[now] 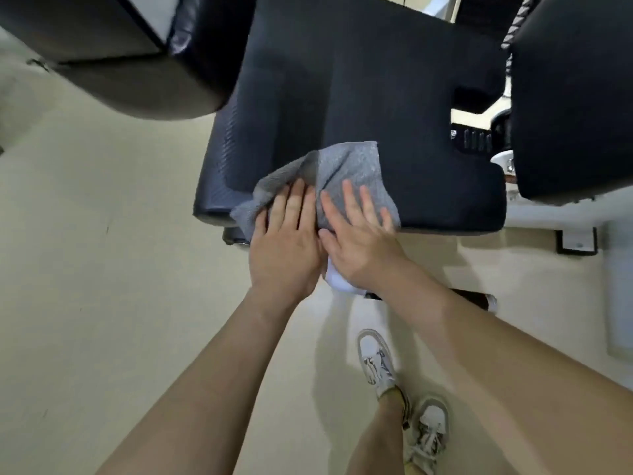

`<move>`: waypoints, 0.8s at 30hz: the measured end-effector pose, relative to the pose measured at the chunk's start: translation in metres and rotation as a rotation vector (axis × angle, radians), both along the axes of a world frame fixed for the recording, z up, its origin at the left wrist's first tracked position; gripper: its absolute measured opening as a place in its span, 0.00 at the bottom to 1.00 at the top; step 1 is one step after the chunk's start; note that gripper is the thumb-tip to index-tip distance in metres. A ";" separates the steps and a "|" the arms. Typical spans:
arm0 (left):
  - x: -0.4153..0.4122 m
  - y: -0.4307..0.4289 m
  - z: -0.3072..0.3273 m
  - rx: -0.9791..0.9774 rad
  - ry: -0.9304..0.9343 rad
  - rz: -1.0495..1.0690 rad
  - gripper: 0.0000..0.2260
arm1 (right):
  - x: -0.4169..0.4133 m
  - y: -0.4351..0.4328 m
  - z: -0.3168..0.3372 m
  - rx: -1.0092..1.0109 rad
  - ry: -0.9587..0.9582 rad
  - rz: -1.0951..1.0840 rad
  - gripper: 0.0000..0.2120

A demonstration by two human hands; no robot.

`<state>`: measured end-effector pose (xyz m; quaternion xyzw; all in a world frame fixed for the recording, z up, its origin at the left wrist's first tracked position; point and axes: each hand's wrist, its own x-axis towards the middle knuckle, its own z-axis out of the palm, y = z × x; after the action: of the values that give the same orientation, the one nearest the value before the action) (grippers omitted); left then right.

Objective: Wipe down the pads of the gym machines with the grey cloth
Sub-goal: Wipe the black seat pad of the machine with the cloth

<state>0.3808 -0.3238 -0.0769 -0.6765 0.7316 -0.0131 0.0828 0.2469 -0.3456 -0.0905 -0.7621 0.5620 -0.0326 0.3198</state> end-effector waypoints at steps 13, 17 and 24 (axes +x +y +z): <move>0.079 0.013 0.013 -0.092 0.528 0.427 0.28 | 0.103 -0.012 0.047 0.008 0.116 0.185 0.26; 0.104 -0.009 0.010 -0.151 0.923 0.460 0.24 | 0.142 -0.025 0.052 0.000 0.101 0.055 0.27; 0.143 -0.046 -0.008 -0.022 1.427 0.599 0.21 | 0.199 -0.056 0.044 -0.126 0.190 -0.167 0.29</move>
<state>0.5234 -0.3695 -0.0853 -0.6910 0.3936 0.4417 -0.4152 0.4462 -0.4021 -0.0465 -0.7310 0.6479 -0.0222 0.2129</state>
